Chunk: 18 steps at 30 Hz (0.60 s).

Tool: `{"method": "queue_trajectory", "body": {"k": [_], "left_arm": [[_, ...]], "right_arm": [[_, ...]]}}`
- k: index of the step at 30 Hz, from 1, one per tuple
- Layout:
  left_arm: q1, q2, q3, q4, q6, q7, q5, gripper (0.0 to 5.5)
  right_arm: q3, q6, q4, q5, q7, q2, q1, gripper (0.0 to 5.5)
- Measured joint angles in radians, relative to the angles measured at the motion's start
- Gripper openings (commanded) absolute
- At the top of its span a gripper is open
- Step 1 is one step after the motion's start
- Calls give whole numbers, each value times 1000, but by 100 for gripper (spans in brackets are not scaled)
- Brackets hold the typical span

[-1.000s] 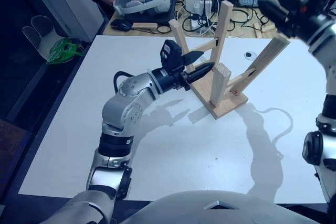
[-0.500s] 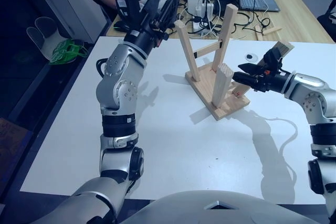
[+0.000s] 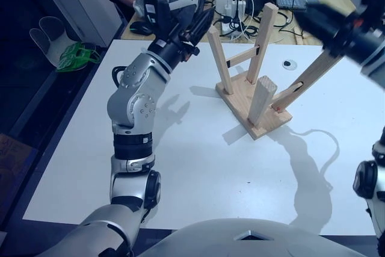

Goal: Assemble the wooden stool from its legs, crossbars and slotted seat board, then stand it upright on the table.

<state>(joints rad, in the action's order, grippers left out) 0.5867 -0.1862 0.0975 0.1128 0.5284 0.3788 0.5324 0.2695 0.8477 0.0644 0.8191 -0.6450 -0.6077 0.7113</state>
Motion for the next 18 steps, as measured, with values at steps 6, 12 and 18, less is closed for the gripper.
{"method": "queue_trajectory", "body": {"k": [6,12,18], "left_arm": [[-4,-3,13,3,3,-21,-1,262],[0,1,27,-6,9,-33,11,262],[-13,15,50,-30,10,-53,20,262]], "right_arm": [[-223,-151,-121,-170,-75,48,-320,327],[-248,-435,-405,-262,-107,93,-250,327],[-177,-365,-323,-266,-56,90,-254,327]]}}
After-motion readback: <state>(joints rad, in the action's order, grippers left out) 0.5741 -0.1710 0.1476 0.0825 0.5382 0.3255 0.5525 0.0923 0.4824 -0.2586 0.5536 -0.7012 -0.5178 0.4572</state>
